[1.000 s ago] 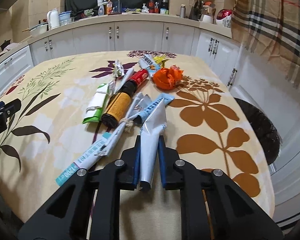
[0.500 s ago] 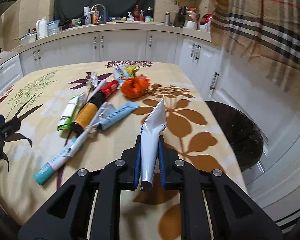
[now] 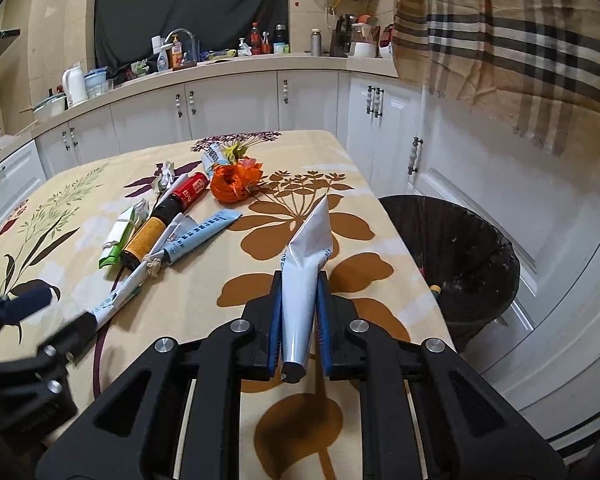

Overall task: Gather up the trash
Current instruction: 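Grasp the white squeezed tube with the right tool while the left tool grasps the teal tube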

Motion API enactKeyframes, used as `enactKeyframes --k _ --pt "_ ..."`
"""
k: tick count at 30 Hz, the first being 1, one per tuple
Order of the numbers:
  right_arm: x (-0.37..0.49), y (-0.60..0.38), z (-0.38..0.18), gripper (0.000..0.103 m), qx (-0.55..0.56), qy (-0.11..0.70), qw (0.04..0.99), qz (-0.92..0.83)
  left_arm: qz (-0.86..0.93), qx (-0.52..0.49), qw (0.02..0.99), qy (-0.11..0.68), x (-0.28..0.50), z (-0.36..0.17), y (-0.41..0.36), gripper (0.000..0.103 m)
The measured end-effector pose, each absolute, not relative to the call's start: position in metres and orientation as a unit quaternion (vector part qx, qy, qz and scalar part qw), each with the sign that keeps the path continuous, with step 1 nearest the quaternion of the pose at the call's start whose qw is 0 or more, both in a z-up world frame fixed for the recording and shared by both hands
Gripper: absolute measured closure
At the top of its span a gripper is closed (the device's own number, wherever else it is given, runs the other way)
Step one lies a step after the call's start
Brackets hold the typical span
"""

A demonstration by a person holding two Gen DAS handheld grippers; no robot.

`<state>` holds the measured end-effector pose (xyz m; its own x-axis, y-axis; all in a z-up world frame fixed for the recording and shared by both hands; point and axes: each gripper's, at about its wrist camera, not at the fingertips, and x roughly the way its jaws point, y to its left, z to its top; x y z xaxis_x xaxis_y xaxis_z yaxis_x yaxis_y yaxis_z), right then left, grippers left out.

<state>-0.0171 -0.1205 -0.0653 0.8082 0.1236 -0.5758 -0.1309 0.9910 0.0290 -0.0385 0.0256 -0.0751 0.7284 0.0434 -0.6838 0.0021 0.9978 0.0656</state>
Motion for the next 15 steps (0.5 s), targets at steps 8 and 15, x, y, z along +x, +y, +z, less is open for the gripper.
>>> enactKeyframes --k 8,15 --pt "-0.019 -0.125 -0.067 0.088 0.001 0.303 0.951 0.065 -0.018 0.040 0.922 0.384 -0.038 -0.085 0.019 0.086" --pt "-0.021 -0.122 -0.065 0.088 -0.002 0.298 0.952 0.066 -0.012 0.022 0.928 0.372 -0.049 -0.076 0.032 0.091"
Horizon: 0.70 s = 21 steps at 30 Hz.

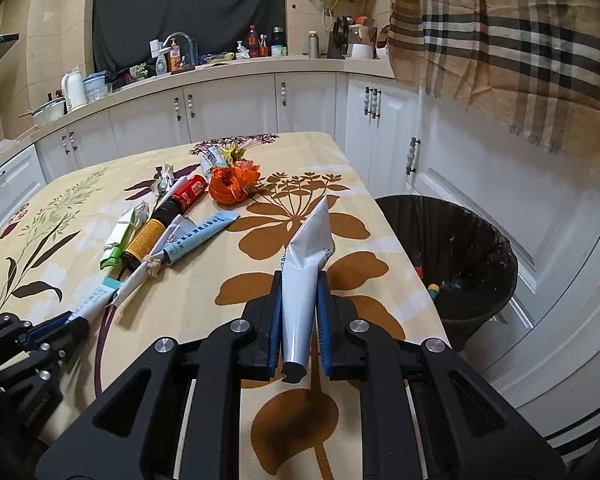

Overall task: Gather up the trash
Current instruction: 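Grasp the white squeezed tube with the right tool while the left tool grasps the teal tube, then carry both tubes over the black bin and open both tools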

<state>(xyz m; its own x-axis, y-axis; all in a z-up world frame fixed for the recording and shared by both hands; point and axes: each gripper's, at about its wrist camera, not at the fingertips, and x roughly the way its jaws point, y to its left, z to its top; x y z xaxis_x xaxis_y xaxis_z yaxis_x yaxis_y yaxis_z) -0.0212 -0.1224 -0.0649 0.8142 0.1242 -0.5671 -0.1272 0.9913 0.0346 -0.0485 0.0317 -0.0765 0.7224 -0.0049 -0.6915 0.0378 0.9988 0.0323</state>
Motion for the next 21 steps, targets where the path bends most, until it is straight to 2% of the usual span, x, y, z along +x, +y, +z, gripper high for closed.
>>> enactKeyframes --k 8,21 --pt "-0.021 -0.118 -0.055 0.088 -0.013 0.287 0.956 0.065 -0.002 0.013 0.948 0.317 -0.052 -0.044 0.035 0.091" --pt "0.003 -0.156 -0.026 0.088 -0.013 0.248 0.969 0.014 -0.044 0.019 0.967 0.250 0.006 -0.007 -0.006 0.091"
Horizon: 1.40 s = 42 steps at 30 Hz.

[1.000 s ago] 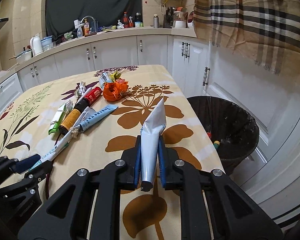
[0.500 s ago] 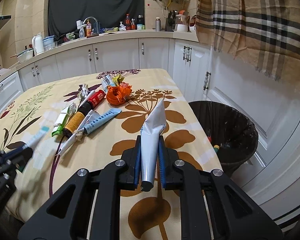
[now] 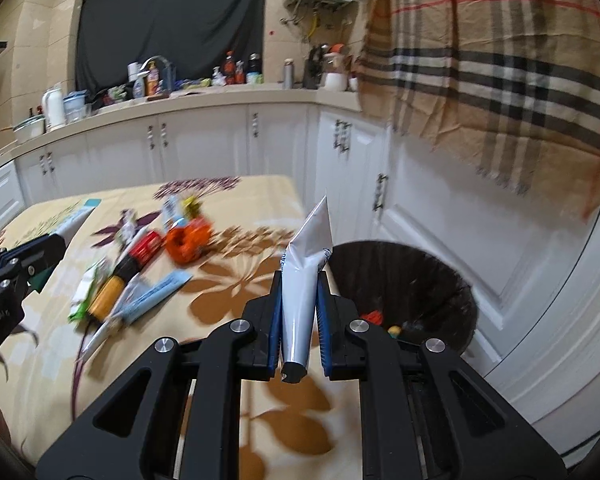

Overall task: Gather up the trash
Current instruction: 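Carry both tubes over the black bin and open both tools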

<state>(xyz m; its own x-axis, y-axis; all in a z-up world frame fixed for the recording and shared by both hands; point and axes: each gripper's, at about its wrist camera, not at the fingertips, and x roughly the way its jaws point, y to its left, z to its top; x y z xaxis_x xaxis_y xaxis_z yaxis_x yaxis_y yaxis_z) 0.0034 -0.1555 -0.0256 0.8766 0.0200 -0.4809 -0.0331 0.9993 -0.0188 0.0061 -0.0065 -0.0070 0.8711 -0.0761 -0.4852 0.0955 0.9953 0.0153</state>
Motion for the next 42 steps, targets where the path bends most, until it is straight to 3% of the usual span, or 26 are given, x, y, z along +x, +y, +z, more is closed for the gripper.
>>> enactKeyframes --k 12,32,36,39,42 --pt "0.053 -0.214 -0.013 0.088 -0.010 0.226 0.973 -0.056 -0.102 0.038 0.968 0.226 0.074 0.004 -0.079 0.091" --pt "0.125 -0.279 -0.054 0.088 0.032 0.265 0.958 -0.106 -0.142 0.078 0.947 0.278 0.163 -0.034 -0.164 0.090" --pt "0.135 -0.287 -0.064 0.085 0.039 0.277 0.954 -0.108 -0.142 0.084 0.943 0.289 0.172 -0.040 -0.173 0.081" --pt "0.142 -0.295 -0.071 0.076 0.050 0.284 0.951 -0.112 -0.139 0.091 0.940 0.298 0.177 -0.045 -0.178 0.062" --pt "0.143 -0.298 -0.075 0.076 0.053 0.286 0.950 -0.116 -0.137 0.089 0.939 0.302 0.180 -0.046 -0.178 0.060"
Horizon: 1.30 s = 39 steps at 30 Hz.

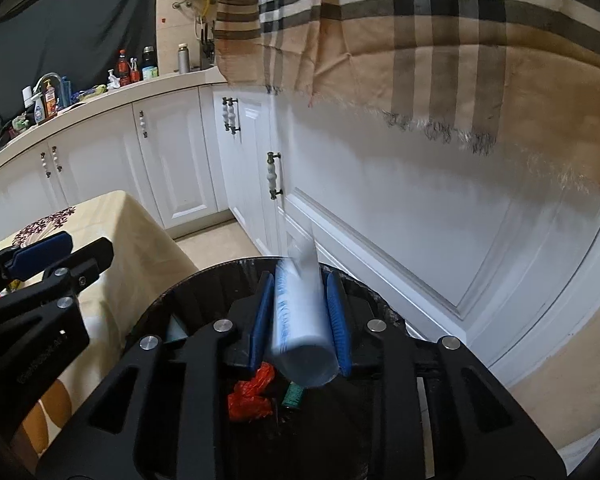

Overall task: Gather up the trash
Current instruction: 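Carry both tubes over the black bin and open both tools, then return both tools over the table toward the remaining trash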

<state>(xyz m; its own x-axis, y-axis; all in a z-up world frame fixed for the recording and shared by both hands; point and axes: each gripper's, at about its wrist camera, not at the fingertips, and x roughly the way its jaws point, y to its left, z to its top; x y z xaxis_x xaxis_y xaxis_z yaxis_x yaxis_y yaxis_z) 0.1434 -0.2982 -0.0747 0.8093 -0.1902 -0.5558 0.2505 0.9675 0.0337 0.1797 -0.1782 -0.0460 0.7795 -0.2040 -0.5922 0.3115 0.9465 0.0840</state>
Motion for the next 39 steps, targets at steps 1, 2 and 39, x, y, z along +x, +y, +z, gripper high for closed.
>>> enactKeyframes --k 1,2,39 --pt "0.144 -0.299 -0.075 0.076 0.054 0.287 0.949 -0.117 -0.137 0.087 0.940 0.302 0.181 -0.046 -0.178 0.060" --pt "0.144 -0.300 -0.075 0.076 0.055 0.288 0.949 -0.118 -0.136 0.086 0.940 0.301 0.181 -0.045 -0.178 0.060" --pt "0.077 -0.171 -0.033 0.076 0.038 0.286 0.957 0.001 0.004 0.048 0.960 0.274 0.075 -0.008 -0.007 0.052"
